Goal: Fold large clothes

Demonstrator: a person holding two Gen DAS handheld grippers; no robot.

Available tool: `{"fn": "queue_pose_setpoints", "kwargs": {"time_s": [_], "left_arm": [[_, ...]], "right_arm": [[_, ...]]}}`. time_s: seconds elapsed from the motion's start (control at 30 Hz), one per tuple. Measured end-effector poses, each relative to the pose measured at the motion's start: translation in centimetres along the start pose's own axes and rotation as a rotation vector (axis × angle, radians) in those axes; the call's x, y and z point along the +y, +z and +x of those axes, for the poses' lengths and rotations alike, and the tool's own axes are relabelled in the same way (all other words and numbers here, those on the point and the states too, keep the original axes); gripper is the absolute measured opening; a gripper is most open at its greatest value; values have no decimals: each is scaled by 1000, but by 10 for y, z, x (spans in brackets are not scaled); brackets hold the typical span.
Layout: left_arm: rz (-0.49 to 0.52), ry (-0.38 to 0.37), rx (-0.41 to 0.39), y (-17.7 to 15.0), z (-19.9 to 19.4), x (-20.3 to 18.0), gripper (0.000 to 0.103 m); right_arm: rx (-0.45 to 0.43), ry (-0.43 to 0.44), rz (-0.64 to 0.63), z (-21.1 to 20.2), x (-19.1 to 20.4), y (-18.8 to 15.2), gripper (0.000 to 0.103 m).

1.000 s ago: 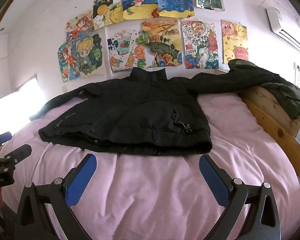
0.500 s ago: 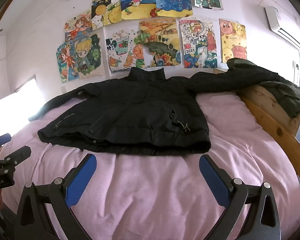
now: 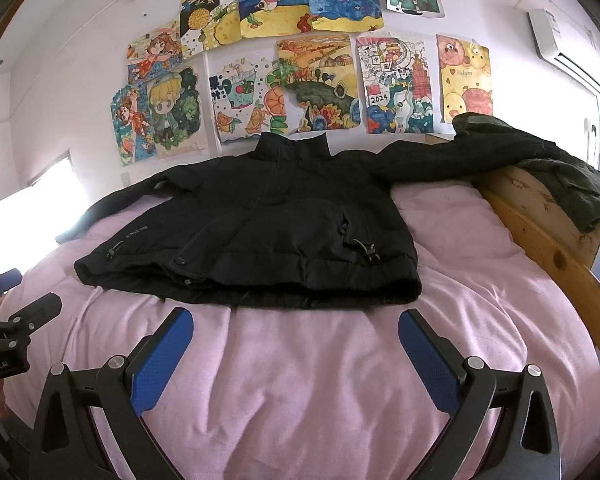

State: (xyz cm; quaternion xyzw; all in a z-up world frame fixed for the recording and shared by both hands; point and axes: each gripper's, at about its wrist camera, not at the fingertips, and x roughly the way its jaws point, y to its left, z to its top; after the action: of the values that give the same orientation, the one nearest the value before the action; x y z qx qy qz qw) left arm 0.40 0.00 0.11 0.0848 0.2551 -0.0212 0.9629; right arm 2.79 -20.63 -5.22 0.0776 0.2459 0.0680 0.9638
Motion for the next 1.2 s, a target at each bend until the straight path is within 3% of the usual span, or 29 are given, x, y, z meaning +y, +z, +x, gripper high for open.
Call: {"fn": "queue_pose_setpoints", "kwargs": {"time_s": [0.83, 1.07, 1.2], "left_arm": [[-16, 0, 18, -2, 2, 6, 101], [-80, 16, 93, -3, 16, 20, 101], [-133, 62, 126, -1, 21, 34, 101]], "right_arm": [[11, -4, 1, 2, -1, -3, 103], [43, -111, -11, 12, 0, -9, 103], [52, -149, 12, 8, -6, -8, 103]]}}
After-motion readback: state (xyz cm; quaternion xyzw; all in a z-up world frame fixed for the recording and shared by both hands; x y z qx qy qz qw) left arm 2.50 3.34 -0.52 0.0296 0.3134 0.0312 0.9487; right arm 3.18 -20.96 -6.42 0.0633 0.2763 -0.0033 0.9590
